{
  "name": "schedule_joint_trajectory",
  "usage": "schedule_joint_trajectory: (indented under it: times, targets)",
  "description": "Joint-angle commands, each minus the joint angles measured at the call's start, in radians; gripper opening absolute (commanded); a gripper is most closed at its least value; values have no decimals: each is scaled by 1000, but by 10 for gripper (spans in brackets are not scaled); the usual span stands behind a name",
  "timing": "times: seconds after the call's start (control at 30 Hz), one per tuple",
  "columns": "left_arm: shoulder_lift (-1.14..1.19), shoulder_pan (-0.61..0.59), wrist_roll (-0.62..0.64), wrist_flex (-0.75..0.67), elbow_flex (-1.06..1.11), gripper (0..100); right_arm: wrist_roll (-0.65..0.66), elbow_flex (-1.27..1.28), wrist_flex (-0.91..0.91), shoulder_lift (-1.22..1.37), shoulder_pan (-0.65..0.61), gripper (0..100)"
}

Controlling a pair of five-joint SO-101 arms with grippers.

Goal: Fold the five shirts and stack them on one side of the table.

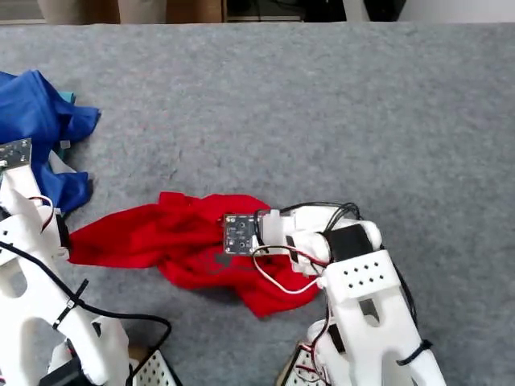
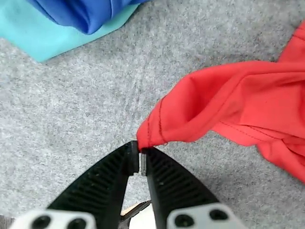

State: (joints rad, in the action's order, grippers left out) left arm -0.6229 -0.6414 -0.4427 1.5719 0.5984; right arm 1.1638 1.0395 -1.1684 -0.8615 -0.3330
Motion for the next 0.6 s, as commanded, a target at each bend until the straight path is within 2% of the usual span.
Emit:
schedule_joint_trajectory:
  times: [0.0, 0.57]
  targets:
    - [-22, -5, 6, -12, -5, 19, -15, 2, 31, 2, -12, 117]
    - [-22, -6, 6, -6, -5, 19, -14, 54, 87, 2, -7, 152]
